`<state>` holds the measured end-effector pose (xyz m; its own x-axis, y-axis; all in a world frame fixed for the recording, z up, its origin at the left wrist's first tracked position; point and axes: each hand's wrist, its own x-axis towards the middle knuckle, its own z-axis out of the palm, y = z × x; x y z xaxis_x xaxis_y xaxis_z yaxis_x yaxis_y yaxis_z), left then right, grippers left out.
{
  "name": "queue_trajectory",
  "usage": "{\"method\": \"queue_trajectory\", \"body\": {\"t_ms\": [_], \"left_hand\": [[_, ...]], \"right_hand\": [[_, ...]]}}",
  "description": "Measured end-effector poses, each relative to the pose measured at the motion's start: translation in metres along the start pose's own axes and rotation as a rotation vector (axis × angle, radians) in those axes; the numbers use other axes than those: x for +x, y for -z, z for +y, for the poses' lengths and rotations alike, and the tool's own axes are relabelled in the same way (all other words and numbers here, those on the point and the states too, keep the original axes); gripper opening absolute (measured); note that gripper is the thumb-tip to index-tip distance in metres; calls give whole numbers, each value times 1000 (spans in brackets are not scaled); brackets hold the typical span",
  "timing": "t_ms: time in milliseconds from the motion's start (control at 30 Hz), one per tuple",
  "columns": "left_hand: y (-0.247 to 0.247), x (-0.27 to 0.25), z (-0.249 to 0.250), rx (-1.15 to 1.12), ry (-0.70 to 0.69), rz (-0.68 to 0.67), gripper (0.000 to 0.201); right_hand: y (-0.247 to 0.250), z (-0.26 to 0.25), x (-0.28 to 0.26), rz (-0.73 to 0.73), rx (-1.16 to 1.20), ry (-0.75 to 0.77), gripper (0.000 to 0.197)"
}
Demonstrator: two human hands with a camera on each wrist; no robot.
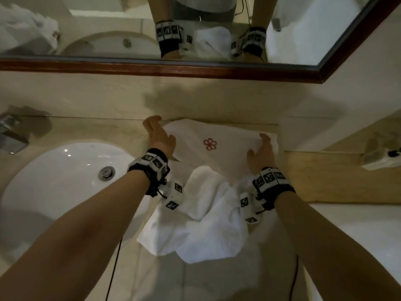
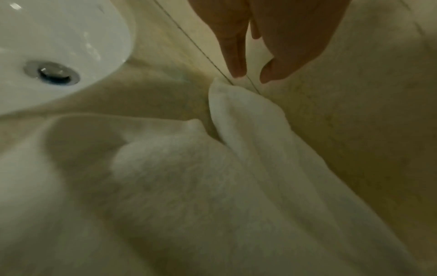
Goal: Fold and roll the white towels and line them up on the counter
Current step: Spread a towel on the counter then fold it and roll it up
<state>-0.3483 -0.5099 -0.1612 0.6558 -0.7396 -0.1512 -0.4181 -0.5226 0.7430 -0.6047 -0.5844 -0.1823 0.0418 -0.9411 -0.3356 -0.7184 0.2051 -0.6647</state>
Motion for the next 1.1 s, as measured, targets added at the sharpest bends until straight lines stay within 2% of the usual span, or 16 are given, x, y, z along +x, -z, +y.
{"method": "queue_trajectory", "body": {"t_ms": [67, 133, 200, 267, 333, 400, 467, 533, 600, 700, 767, 900, 967, 1033, 1100], "left_hand": [[-5, -7, 1, 206, -76, -79, 49], [-10, -16, 3, 508, -112, -267, 44], [-14, -29, 1, 633, -149, -451, 40], [-13, -47, 0, 600, -163, -536, 37], [-13, -64, -1, 570, -168, -571, 48], [-12, -81, 0, 458, -89, -570, 58], [-10, -90, 3, 286, 53, -507, 64], [-5, -98, 7, 139, 140, -465, 62], [0, -108, 12, 78, 156, -530, 57], [6, -128, 16, 154, 101, -692, 51], [9, -139, 11, 210, 68, -710, 48], [22, -160, 1, 53, 134, -655, 44], [34, -168, -7, -36, 186, -561, 39], [53, -171, -22, 14, 281, -492, 38], [74, -172, -45, 200, 379, -475, 44]], "right_hand": [[-6, 2, -4, 50, -162, 83, 42], [-4, -1, -12, 42, -389, 115, 30], [-1, -3, -25, -9, -635, 84, 27], [0, -5, -42, -95, -652, 7, 30], [-5, -3, -60, -180, -486, -122, 48], [-10, -3, -74, -217, -381, -235, 75], [-10, -5, -81, -204, -293, -289, 80], [-6, -8, -85, -216, -227, -303, 67], [1, -11, -95, -292, -247, -302, 46], [6, -10, -109, -337, -201, -310, 31], [5, -6, -116, -311, -133, -311, 22], [10, 2, -129, -345, -130, -291, 35], [19, 8, -135, -327, -4, -325, 36], [30, 30, -132, -292, 57, -361, 32], [45, 53, -133, -266, -54, -323, 20]]}}
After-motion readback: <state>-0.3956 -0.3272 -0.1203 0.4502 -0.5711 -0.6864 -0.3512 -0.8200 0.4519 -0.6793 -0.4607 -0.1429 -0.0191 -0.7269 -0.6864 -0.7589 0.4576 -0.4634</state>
